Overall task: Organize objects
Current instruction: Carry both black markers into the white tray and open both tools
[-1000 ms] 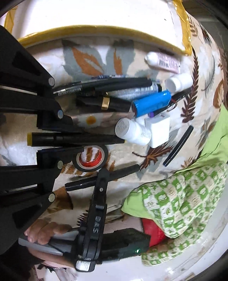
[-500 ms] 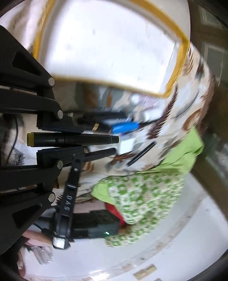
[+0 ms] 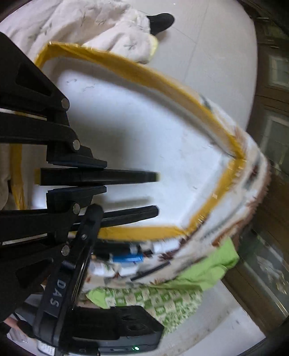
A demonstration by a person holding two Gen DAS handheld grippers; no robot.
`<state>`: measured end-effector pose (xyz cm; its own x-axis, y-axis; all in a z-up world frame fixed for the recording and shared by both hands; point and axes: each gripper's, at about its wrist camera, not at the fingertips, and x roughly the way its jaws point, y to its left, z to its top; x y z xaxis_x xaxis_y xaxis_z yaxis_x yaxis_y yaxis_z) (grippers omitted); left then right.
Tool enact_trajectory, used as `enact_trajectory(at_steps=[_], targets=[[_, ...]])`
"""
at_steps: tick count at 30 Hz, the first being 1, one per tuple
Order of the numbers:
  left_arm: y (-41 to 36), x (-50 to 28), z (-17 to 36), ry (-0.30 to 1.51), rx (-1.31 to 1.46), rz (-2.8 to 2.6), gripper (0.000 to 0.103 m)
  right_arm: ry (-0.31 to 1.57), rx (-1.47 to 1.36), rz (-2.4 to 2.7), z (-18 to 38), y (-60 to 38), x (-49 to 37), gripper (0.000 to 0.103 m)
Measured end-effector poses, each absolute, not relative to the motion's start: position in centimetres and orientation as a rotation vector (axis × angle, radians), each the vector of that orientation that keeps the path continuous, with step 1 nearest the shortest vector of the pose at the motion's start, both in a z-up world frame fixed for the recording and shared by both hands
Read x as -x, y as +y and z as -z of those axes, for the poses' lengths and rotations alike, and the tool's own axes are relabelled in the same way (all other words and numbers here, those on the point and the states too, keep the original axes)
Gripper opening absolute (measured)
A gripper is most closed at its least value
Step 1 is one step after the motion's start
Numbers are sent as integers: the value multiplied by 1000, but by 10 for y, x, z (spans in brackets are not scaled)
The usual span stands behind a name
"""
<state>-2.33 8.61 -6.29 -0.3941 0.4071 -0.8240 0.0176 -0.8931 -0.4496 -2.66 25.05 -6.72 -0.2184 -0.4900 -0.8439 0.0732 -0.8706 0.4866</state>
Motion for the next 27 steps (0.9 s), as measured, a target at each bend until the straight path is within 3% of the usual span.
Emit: enact_trajectory(at_steps=[6,15,16,18,19,20,21,22,27], targets=[[87,21,73,-543,1614,-2364,13,-343,-1731,2204,85,229,33,17],[80,16,67,-640,1543,-2336,18,-380,-1707,2210,83,221,48,17],[77,12,63,-677,1497,-2327,25,-412,-1687,2201,84,227,42,17],[72,4,53,-715,1419,-2353,47,-493,-1595,2181,75,233,38,20],[71,1,47,-719,1382,-2374,61,-496,-1567,2193,71,234,36,24],[70,-7,37,-715,1315,-2420,73,-490,-1530,2222,65,237,33,34],[70,-11,31,-708,1279,-2454,78,-487,-1498,2246,59,240,32,47],[71,-17,25,-704,1237,-2477,81,-492,-1467,2267,54,244,29,51],[90,-31,9,-748,1175,-2446,81,-466,-1387,2309,36,269,12,52]])
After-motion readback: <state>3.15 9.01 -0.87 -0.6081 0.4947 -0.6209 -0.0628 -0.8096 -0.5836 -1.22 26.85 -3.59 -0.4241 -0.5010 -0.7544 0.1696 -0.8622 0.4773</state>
